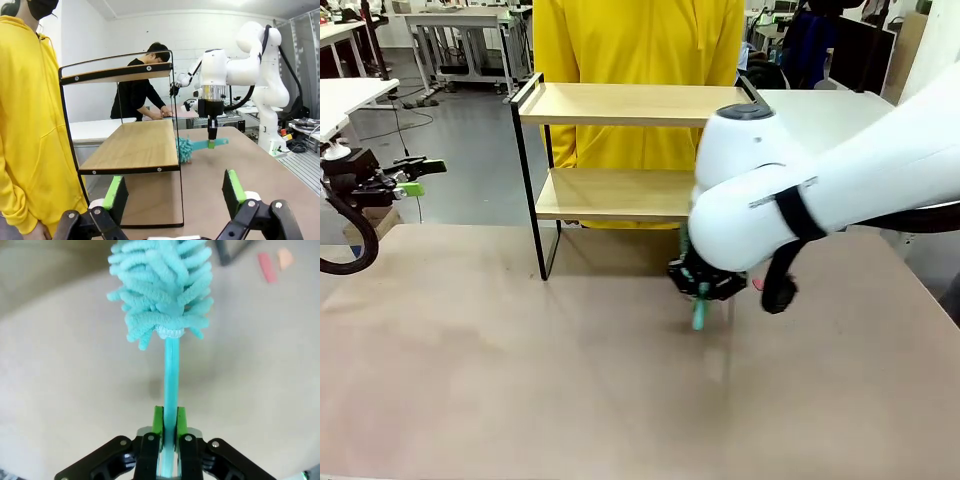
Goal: Clean the shelf.
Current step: Clean the specific section of the Shelf indicated by the human with the Duster.
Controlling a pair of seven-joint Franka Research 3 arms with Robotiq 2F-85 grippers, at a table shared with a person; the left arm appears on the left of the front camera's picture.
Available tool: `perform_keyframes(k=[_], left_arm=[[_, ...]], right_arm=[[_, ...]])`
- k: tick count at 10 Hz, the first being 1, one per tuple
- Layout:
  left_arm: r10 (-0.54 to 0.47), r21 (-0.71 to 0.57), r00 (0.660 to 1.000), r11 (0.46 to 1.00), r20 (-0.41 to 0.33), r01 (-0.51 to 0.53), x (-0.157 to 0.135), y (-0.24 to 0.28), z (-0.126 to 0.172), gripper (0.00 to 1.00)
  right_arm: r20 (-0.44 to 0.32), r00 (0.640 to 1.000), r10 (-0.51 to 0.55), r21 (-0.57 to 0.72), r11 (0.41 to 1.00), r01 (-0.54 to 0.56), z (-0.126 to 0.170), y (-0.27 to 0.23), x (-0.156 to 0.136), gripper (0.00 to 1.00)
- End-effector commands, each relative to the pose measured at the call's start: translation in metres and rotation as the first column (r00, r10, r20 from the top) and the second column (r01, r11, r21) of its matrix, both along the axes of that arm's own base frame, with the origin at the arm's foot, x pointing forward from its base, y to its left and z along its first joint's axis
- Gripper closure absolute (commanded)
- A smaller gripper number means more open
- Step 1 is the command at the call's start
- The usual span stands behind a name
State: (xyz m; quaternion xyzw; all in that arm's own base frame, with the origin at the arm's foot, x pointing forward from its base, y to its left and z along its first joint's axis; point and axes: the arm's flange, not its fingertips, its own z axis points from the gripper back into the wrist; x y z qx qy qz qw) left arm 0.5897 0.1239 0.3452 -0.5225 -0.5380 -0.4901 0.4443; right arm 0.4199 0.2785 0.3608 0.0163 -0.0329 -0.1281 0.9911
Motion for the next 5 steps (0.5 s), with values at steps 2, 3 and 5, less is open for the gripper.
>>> perform_keyframes(k=[2,3,5], left_arm=[[0.002,0.004,1.0,1.0,0.007,-0.002,-0.001,0.0,0.003,0.0],[0.002,0.004,1.0,1.0,0.007,-0.002,-0.001,0.0,0.003,0.0],[0.002,0.004,1.0,1.0,0.007,-0.002,-0.001,0.0,0.003,0.0]], right_arm=[[-0.004,0.987,0.158,0.118,0.981,-0.157,0.025,-0.034,-0.015,0.87],[-0.022,1.0,0.017,-0.017,1.0,-0.017,0.007,-0.022,-0.003,0.87],[-0.022,1.0,0.017,-0.017,1.0,-0.017,0.007,-0.022,-0.003,0.87]])
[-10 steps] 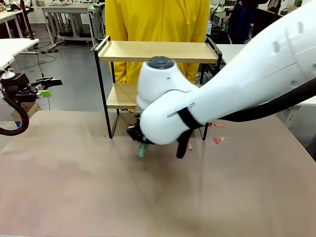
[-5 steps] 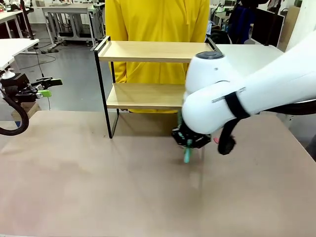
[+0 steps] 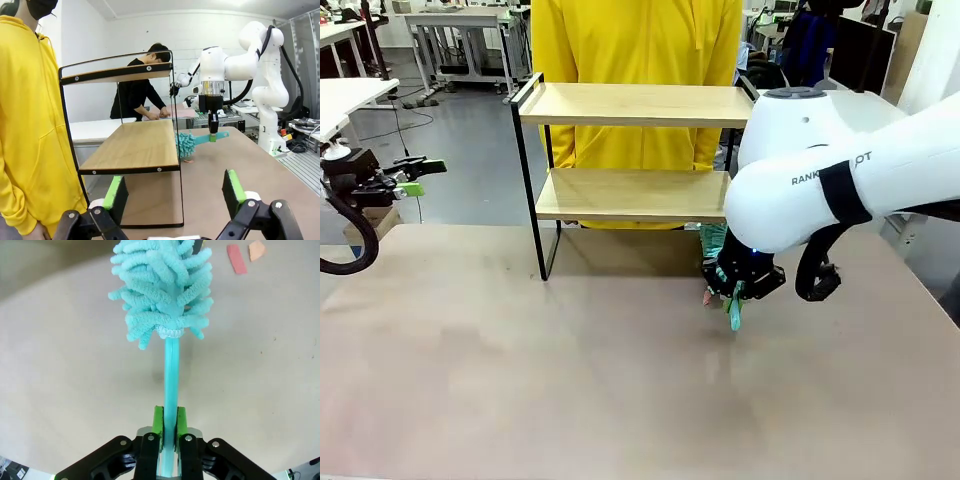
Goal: Clean the shelf.
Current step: Clean the specific section of the Shelf indicated by the human with the Duster.
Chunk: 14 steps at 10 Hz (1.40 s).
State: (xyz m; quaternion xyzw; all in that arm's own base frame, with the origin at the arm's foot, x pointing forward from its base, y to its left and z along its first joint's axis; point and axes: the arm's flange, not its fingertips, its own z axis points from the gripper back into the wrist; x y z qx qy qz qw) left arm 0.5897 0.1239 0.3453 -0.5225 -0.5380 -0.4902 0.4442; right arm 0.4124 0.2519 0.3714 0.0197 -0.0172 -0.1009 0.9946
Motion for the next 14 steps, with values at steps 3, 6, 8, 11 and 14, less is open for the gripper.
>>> perform_keyframes(k=[3,6,8,11,14], left_arm=[[0.002,0.004,1.0,1.0,0.007,-0.002,-0.001,0.0,0.003,0.0],[0.002,0.004,1.0,1.0,0.007,-0.002,-0.001,0.0,0.003,0.0],[0.002,0.004,1.0,1.0,0.007,-0.002,-0.001,0.0,0.003,0.0],[0.002,0.004,1.0,1.0,0.007,-0.002,-0.001,0.0,0.003,0.0],[0.002,0.004,1.0,1.0,0.007,-0.002,-0.001,0.0,0.003,0.0]], right_arm=[[0.053,0.994,0.093,-0.007,0.996,-0.093,0.018,-0.014,-0.01,0.87],[0.071,0.919,0.388,0.011,0.921,-0.39,0.044,-0.04,-0.038,0.87],[0.055,0.815,0.577,0.064,0.813,-0.579,0.053,-0.047,-0.055,0.87],[0.011,0.658,0.753,0.079,0.655,-0.751,0.089,-0.069,-0.079,0.87],[-0.119,0.439,0.891,0.109,0.451,-0.886,0.149,-0.094,-0.1,0.87]])
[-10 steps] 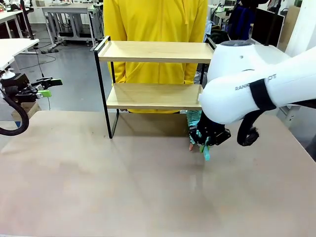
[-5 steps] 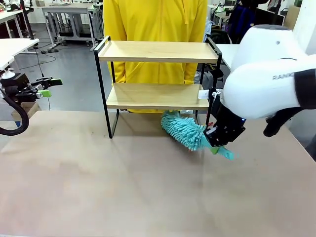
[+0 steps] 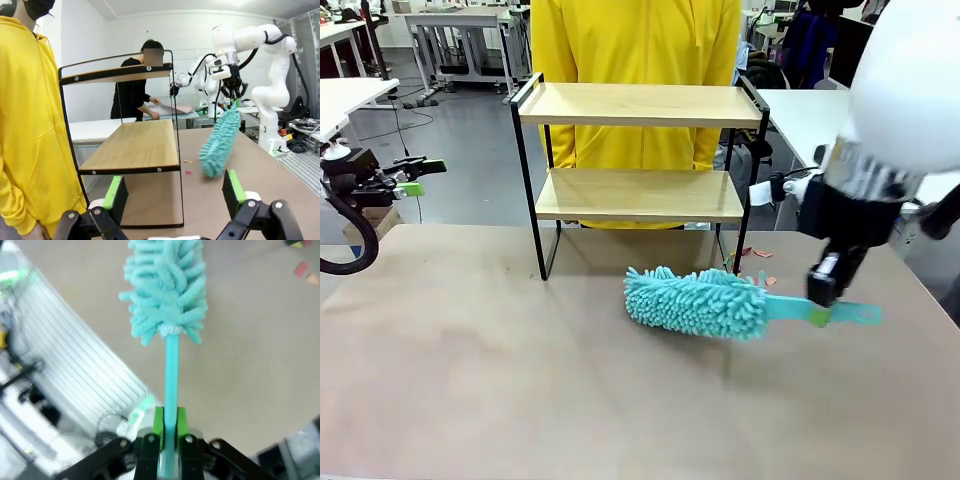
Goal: Clean the shelf.
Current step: Clean the specific section of the Shelf indicated by the human with the Duster, then hand the Duster back to the human.
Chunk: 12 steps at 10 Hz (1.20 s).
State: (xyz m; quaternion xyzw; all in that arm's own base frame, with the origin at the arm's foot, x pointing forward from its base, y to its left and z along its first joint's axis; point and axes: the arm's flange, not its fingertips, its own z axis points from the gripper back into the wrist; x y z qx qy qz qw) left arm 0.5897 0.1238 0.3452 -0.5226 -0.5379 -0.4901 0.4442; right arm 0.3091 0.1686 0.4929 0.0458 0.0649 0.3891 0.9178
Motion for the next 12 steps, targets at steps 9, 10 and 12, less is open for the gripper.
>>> perform_keyframes(k=[9,10,12], left_arm=[[0.002,0.004,1.0,1.0,0.007,-0.002,-0.001,0.001,0.003,0.0],[0.002,0.004,1.0,1.0,0.007,-0.002,-0.001,0.001,0.003,0.0],[0.002,0.004,1.0,1.0,0.007,-0.002,-0.001,0.001,0.003,0.0]], right_arm=[[-0.08,0.971,0.227,-0.204,0.949,-0.239,0.112,-0.037,-0.034,0.87],[-0.08,0.971,0.227,-0.204,0.949,-0.239,0.112,-0.037,-0.034,0.87],[-0.08,0.971,0.227,-0.204,0.949,-0.239,0.112,-0.037,-0.034,0.87]])
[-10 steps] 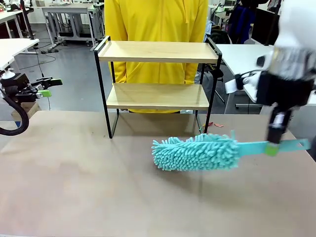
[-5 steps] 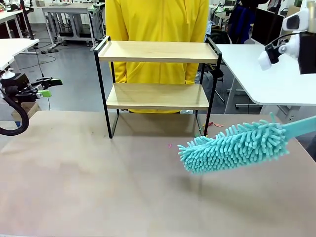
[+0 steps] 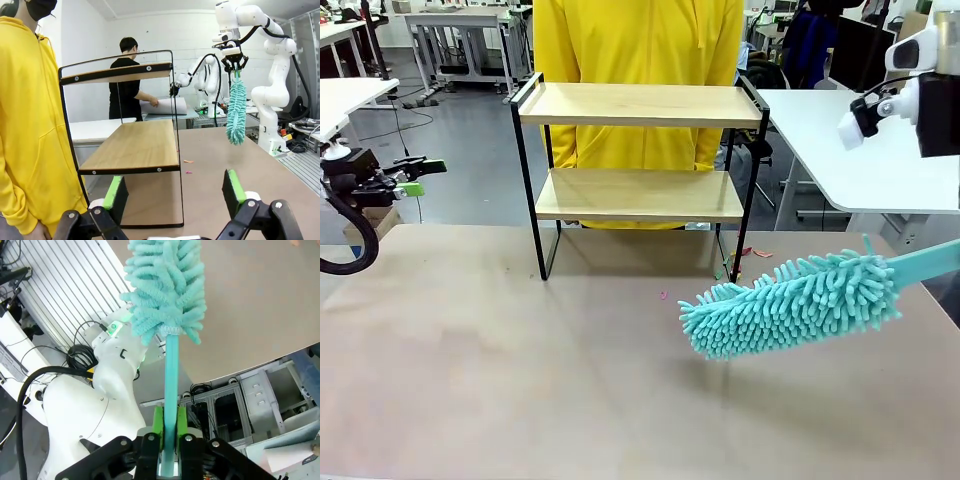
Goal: Clean the shelf.
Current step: Hand the Duster back to the human.
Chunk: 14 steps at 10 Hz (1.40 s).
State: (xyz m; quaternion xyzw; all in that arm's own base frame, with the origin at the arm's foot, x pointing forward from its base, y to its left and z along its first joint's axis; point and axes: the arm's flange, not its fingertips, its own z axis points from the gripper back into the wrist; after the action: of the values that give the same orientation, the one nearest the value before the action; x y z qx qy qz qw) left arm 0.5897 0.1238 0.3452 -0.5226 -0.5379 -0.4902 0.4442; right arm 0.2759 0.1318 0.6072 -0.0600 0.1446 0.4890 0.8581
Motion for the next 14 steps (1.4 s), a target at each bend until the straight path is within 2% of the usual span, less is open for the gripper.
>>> perform_keyframes(k=[1,6,7,9,11,12,14], left_arm=[[0.002,0.004,1.0,1.0,0.007,-0.002,-0.001,0.001,0.003,0.0],[0.0,0.0,1.0,1.0,0.0,0.0,0.0,0.0,0.0,0.0],[-0.063,-0.032,0.997,0.998,-0.035,0.062,-0.02,-0.007,0.009,0.0],[-0.061,-0.009,0.99,0.998,-0.126,0.06,-0.076,-0.031,0.013,0.0],[0.015,0.019,0.99,1.0,-0.143,-0.013,-0.141,-0.044,0.03,0.0],[0.06,0.037,0.988,0.998,-0.142,-0.055,-0.166,-0.052,0.034,0.0],[0.171,0.069,0.972,0.984,-0.158,-0.162,-0.207,-0.084,0.034,0.0]], right_arm=[[0.006,1.0,-0.015,0.025,1.0,0.015,-0.002,0.0,-0.001,0.87],[0.0,1.0,0.0,0.0,1.0,0.0,0.0,0.0,0.0,0.87],[0.068,0.995,0.079,0.058,0.995,-0.083,0.009,-0.005,0.015,0.87],[0.166,0.97,0.176,0.144,0.969,-0.2,0.007,-0.012,0.049,0.87],[0.29,0.921,0.26,0.203,0.924,-0.324,-0.017,-0.01,0.08,0.87],[0.36,0.885,0.297,0.236,0.888,-0.394,-0.027,-0.006,0.09,0.87],[0.469,0.817,0.335,0.357,0.774,-0.522,-0.037,0.004,0.101,0.87]])
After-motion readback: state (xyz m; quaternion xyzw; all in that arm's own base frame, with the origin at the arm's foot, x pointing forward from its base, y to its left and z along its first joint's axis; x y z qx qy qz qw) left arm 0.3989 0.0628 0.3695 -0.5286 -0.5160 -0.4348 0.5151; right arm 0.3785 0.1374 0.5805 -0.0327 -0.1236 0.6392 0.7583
